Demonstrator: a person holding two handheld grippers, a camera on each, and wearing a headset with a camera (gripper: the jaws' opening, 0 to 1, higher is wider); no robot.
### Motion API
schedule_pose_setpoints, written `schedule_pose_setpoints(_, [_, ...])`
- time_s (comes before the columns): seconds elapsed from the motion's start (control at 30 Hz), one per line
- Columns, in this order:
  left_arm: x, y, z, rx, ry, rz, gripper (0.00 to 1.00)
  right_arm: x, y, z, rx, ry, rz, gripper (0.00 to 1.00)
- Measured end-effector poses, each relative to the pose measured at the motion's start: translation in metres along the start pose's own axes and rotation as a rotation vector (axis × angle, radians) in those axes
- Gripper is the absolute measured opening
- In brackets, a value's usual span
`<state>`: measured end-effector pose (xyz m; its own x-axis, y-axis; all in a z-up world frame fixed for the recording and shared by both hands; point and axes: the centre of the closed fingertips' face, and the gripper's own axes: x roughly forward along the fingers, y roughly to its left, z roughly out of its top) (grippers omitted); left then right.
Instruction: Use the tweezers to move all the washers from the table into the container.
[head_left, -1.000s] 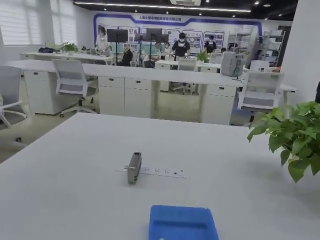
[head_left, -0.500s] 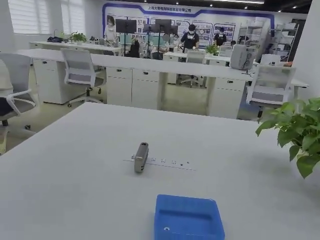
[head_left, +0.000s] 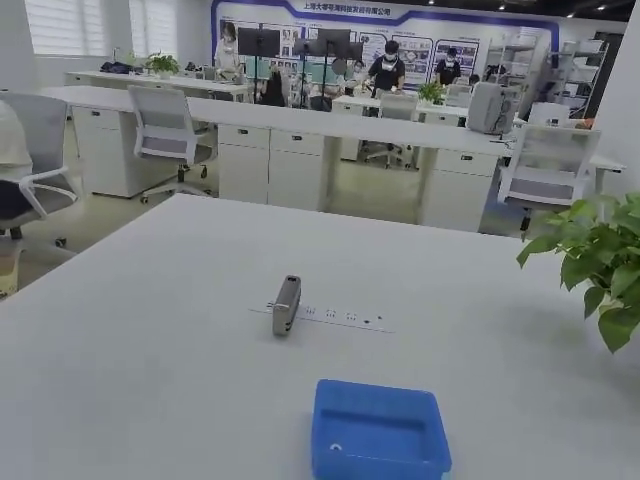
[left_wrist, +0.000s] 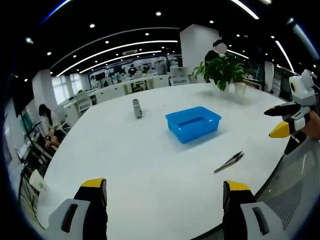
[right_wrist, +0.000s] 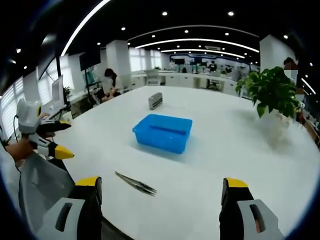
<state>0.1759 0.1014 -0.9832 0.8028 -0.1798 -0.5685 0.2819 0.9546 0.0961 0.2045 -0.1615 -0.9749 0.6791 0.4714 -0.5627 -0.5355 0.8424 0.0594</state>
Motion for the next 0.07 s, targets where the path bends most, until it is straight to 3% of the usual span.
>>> schedule_pose_setpoints(0.07, [-0.0002, 0.0018, 0.0002, 0.0, -0.003, 0.011, 0.99, -0.0006, -0.0031, -0.0003, 0.015, -0.003, -0.007, 0.99])
